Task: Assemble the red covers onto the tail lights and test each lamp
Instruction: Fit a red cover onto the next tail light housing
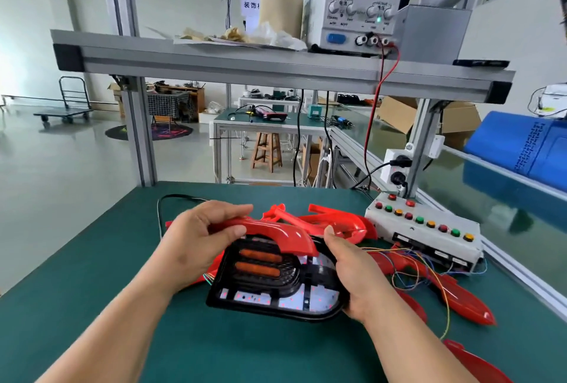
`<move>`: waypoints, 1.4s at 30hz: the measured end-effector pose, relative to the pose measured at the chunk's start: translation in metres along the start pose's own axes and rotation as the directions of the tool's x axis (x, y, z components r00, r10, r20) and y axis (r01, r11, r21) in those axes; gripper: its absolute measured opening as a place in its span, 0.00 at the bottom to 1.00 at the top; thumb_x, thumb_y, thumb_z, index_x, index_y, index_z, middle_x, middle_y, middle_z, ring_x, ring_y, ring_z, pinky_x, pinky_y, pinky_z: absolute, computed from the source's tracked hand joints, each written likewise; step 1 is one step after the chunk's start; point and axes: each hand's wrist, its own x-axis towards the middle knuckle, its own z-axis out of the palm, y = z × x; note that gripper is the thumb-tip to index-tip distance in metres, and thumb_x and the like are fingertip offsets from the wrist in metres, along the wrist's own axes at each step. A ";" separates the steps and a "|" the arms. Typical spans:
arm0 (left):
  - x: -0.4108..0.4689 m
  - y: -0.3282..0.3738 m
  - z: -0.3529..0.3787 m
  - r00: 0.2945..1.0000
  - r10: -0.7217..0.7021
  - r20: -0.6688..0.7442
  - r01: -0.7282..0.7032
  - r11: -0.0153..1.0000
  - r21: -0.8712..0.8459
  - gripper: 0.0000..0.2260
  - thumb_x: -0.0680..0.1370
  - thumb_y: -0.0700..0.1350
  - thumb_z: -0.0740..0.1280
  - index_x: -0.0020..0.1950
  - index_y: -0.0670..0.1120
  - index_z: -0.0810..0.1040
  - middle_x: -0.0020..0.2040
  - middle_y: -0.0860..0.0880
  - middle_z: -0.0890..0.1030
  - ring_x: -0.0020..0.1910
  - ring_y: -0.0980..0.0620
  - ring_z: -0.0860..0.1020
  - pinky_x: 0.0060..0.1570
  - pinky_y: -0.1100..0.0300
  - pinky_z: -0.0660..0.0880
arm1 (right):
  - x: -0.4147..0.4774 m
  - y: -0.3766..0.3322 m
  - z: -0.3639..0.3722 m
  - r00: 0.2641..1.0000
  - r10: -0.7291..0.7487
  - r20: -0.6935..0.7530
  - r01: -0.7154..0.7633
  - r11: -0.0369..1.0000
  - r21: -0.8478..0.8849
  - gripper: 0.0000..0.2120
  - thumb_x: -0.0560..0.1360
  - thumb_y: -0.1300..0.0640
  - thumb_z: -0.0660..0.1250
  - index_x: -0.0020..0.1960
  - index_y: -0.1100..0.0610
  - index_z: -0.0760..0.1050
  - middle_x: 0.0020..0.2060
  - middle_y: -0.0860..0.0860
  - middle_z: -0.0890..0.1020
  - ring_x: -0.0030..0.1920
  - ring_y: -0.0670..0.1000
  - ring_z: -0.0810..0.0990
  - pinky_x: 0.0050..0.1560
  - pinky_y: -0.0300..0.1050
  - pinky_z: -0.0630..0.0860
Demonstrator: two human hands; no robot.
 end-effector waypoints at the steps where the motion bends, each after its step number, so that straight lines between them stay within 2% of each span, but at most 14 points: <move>1: 0.001 -0.002 -0.001 0.999 0.035 0.022 -0.036 0.998 0.056 0.21 0.74 0.36 0.72 0.49 0.65 0.83 0.50 0.58 0.82 0.52 0.59 0.80 0.58 0.63 0.73 | 0.000 0.001 0.000 1.000 -0.002 0.010 0.002 1.000 -0.004 0.20 0.80 0.42 0.62 0.58 0.57 0.80 0.48 0.59 0.86 0.48 0.60 0.85 0.58 0.63 0.78; 5: 0.000 -0.004 -0.002 0.990 0.107 0.094 -0.120 0.981 0.153 0.22 0.73 0.39 0.73 0.49 0.69 0.81 0.50 0.62 0.80 0.52 0.62 0.78 0.53 0.74 0.69 | 0.001 0.002 0.002 0.999 -0.019 0.030 0.019 1.000 -0.006 0.19 0.79 0.41 0.62 0.58 0.54 0.81 0.49 0.56 0.86 0.49 0.58 0.86 0.58 0.60 0.78; 7: 0.000 -0.003 -0.001 0.985 0.139 0.107 -0.157 0.969 0.191 0.22 0.72 0.39 0.74 0.48 0.70 0.81 0.50 0.63 0.80 0.52 0.64 0.78 0.52 0.77 0.68 | 0.001 0.002 0.003 0.999 -0.026 0.034 0.026 1.000 -0.012 0.19 0.79 0.41 0.63 0.59 0.53 0.80 0.50 0.55 0.86 0.50 0.57 0.85 0.59 0.61 0.77; 11: 0.000 0.001 0.004 0.969 0.201 0.142 -0.233 0.936 0.265 0.22 0.72 0.38 0.75 0.48 0.68 0.81 0.51 0.66 0.80 0.52 0.67 0.78 0.52 0.78 0.67 | 0.002 0.003 0.003 0.998 -0.047 0.036 0.049 0.998 -0.047 0.20 0.78 0.39 0.63 0.56 0.53 0.82 0.51 0.56 0.86 0.53 0.58 0.84 0.61 0.62 0.76; 15: 0.000 0.003 0.006 0.966 0.216 0.140 -0.252 0.907 0.337 0.19 0.72 0.38 0.74 0.50 0.64 0.81 0.48 0.64 0.81 0.52 0.67 0.77 0.53 0.78 0.66 | 0.001 0.003 0.004 0.997 -0.077 0.033 0.078 0.996 -0.044 0.25 0.76 0.37 0.64 0.64 0.53 0.79 0.59 0.54 0.83 0.59 0.57 0.81 0.65 0.60 0.74; 20: -0.003 0.003 0.010 0.972 0.211 0.106 -0.235 0.912 0.335 0.15 0.73 0.37 0.74 0.50 0.58 0.84 0.48 0.62 0.80 0.51 0.64 0.78 0.51 0.79 0.67 | -0.001 0.002 0.005 0.990 -0.091 0.108 0.098 0.993 -0.064 0.25 0.73 0.34 0.63 0.58 0.50 0.82 0.54 0.55 0.85 0.56 0.58 0.83 0.64 0.60 0.75; 24: -0.005 0.002 0.011 0.974 0.210 0.089 -0.227 0.926 0.302 0.18 0.73 0.37 0.73 0.50 0.62 0.82 0.49 0.61 0.80 0.51 0.62 0.78 0.52 0.75 0.70 | -0.003 0.003 0.004 0.972 -0.131 0.194 0.144 0.988 -0.057 0.23 0.74 0.35 0.64 0.55 0.52 0.83 0.52 0.57 0.85 0.55 0.59 0.83 0.65 0.61 0.74; 29: -0.008 -0.001 0.011 0.981 0.165 0.103 -0.180 0.970 0.165 0.16 0.75 0.40 0.70 0.52 0.62 0.83 0.50 0.59 0.79 0.50 0.55 0.81 0.53 0.57 0.78 | -0.006 0.002 0.005 0.967 -0.120 0.224 0.115 0.993 0.034 0.26 0.72 0.36 0.66 0.58 0.56 0.82 0.54 0.61 0.84 0.56 0.62 0.83 0.63 0.64 0.74; 31: -0.009 0.001 0.010 0.982 0.153 0.111 -0.167 0.978 0.129 0.15 0.76 0.40 0.69 0.52 0.61 0.83 0.50 0.59 0.79 0.51 0.54 0.81 0.53 0.55 0.79 | -0.008 0.001 0.005 0.969 -0.110 0.220 0.101 0.994 0.048 0.27 0.71 0.34 0.65 0.56 0.56 0.83 0.53 0.61 0.84 0.55 0.62 0.83 0.61 0.62 0.76; 33: -0.008 0.001 0.008 0.970 0.233 0.065 -0.242 0.942 0.233 0.17 0.76 0.39 0.70 0.52 0.63 0.82 0.51 0.60 0.79 0.51 0.58 0.80 0.55 0.66 0.74 | -0.009 0.000 0.005 0.975 -0.089 0.203 0.080 0.995 0.052 0.28 0.70 0.32 0.64 0.53 0.55 0.84 0.52 0.60 0.85 0.53 0.60 0.84 0.55 0.56 0.81; 35: -0.006 0.004 0.003 0.955 0.292 0.058 -0.294 0.895 0.335 0.16 0.76 0.40 0.71 0.53 0.63 0.80 0.53 0.61 0.78 0.52 0.63 0.78 0.53 0.76 0.68 | -0.008 0.000 0.003 0.976 -0.065 0.207 0.052 0.996 0.070 0.27 0.70 0.32 0.64 0.50 0.53 0.85 0.50 0.59 0.85 0.50 0.58 0.85 0.46 0.50 0.82; 37: -0.006 0.006 0.001 0.956 0.283 0.084 -0.294 0.896 0.333 0.16 0.74 0.39 0.72 0.52 0.61 0.81 0.53 0.61 0.77 0.52 0.64 0.77 0.52 0.78 0.67 | -0.008 0.001 0.004 0.977 -0.052 0.207 0.036 0.996 0.080 0.26 0.69 0.31 0.64 0.48 0.52 0.85 0.49 0.58 0.86 0.49 0.58 0.86 0.41 0.48 0.82; 42: -0.008 0.007 0.003 0.941 0.313 0.131 -0.339 0.880 0.333 0.11 0.73 0.42 0.72 0.52 0.56 0.84 0.53 0.60 0.79 0.52 0.63 0.78 0.53 0.76 0.69 | -0.007 0.002 0.006 0.974 -0.063 0.218 0.046 0.996 0.081 0.28 0.68 0.29 0.64 0.48 0.50 0.85 0.50 0.57 0.86 0.51 0.58 0.85 0.45 0.50 0.82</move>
